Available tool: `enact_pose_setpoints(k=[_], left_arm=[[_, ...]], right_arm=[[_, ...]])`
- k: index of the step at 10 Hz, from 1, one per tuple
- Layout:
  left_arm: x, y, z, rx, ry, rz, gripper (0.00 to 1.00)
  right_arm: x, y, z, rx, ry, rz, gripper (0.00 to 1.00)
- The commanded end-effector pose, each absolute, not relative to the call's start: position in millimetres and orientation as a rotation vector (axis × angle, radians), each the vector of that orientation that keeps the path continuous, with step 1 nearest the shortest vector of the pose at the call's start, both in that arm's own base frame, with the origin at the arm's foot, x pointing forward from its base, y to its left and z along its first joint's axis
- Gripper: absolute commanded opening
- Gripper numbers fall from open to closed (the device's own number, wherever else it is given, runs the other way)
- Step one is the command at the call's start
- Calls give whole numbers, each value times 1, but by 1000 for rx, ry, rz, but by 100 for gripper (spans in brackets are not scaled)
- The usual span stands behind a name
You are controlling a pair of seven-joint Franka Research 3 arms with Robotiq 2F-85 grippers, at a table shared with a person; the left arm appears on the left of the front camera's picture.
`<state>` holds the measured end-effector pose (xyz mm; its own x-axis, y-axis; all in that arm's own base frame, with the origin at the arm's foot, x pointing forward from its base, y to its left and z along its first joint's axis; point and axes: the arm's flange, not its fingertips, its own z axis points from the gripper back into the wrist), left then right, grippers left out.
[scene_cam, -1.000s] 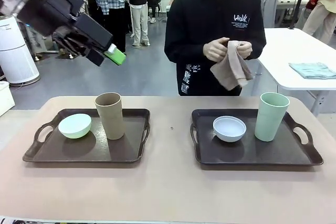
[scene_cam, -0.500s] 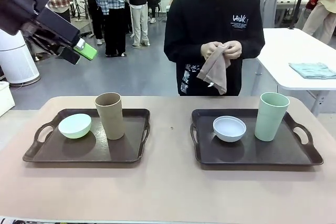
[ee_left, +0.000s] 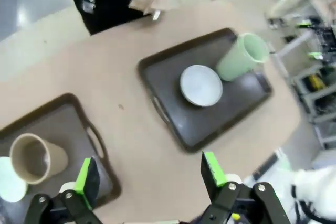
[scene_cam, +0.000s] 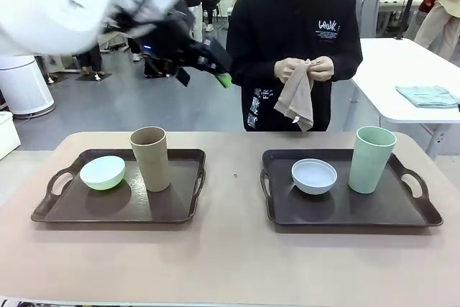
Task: Set up a tray with a mat and arrange the tableware.
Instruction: Pick up the Picnic Bowl and Reusable plastic cup from the Handle tray in front of the human's position and hold them in the air.
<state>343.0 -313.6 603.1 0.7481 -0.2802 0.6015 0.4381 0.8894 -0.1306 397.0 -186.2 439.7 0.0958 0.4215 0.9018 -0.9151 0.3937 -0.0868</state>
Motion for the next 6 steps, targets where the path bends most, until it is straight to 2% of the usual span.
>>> enact_pose_setpoints(k=[1, 2, 3, 5, 6], left_arm=[[377, -356, 588, -60, -591, -307, 100], [389, -372, 579, -92, -612, -313, 100], [358, -332, 588, -184, -620, -373, 100], [358, -332, 588, -184, -620, -373, 100], [375, -347, 577, -145, -614, -362, 100]], right_arm=[[417, -203, 415, 634, -1048, 1142, 100], [424, -202, 412, 661, -1004, 1154, 100], [404, -194, 424, 588, -1055, 1114, 100], [404, -194, 424, 588, -1055, 1114, 100], [413, -199, 413, 609, -1040, 1131, 100]])
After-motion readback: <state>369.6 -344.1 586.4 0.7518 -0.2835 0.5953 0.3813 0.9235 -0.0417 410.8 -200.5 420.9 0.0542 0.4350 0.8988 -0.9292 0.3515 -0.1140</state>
